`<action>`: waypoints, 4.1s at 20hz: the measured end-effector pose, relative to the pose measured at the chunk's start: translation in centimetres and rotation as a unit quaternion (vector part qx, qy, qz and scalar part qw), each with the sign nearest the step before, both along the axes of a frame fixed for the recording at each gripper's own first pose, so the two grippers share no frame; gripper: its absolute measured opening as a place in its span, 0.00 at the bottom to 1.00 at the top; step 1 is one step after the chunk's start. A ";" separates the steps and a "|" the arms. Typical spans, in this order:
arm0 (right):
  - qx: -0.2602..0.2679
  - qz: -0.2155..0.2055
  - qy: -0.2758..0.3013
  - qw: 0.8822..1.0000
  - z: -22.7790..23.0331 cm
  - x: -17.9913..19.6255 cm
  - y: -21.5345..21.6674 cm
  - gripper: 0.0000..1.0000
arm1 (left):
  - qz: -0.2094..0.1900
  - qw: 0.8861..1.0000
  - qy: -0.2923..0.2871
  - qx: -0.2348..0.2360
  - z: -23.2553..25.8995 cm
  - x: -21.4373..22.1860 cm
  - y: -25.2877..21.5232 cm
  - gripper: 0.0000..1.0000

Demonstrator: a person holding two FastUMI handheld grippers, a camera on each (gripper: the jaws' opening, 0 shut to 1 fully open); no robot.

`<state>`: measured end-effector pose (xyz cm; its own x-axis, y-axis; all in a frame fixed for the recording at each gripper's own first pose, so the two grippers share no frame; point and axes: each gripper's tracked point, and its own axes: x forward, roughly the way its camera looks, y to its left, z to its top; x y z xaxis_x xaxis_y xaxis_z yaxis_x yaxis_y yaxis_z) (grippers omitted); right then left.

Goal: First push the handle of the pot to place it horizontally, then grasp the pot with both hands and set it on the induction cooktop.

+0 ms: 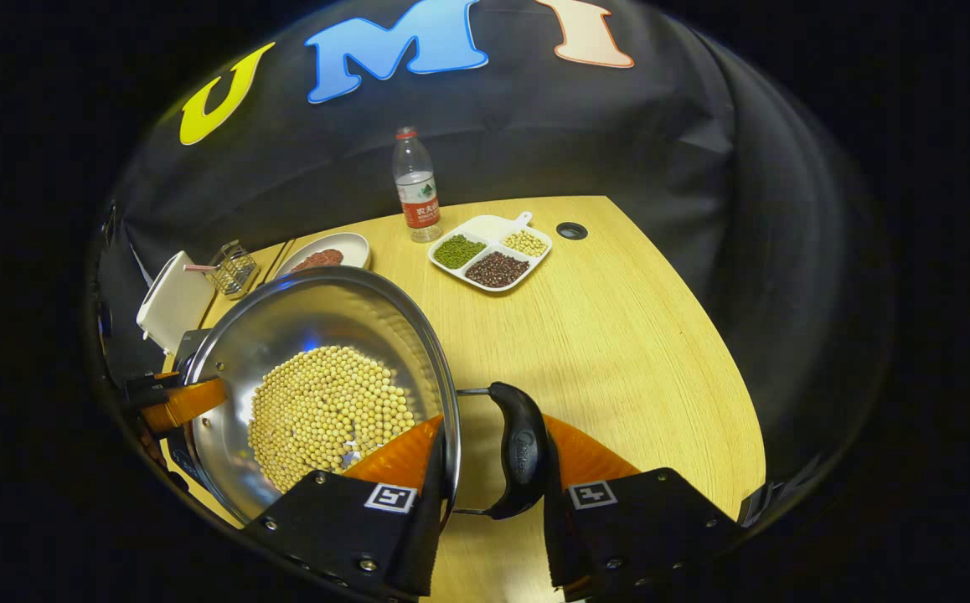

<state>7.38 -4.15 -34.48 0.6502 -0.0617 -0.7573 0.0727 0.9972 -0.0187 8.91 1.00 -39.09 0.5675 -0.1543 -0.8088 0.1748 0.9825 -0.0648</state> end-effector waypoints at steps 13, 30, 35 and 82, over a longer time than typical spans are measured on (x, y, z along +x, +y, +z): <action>0.011 0.026 -0.003 1.000 1.9 -1.7 8.9 0.51 | 0.029 1.000 -0.004 0.003 3.6 -2.4 9.6 0.58; 0.015 0.072 0.000 0.997 0.9 -0.1 20.9 0.51 | 0.075 0.997 -0.001 0.008 4.0 -2.2 21.9 0.61; 0.015 0.080 0.005 0.997 0.2 0.5 23.8 0.51 | 0.086 0.996 0.007 0.008 3.2 -1.7 25.3 0.58; 0.029 0.053 0.012 0.998 -5.5 2.7 31.2 0.52 | 0.086 0.996 0.001 0.018 -1.8 0.6 33.6 0.63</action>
<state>10.10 27.01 -39.98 0.6329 0.0501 -0.7726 -0.0326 0.9987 0.0381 9.52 34.63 -40.85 0.5819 -0.0262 -0.8129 0.0037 0.9996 -0.0295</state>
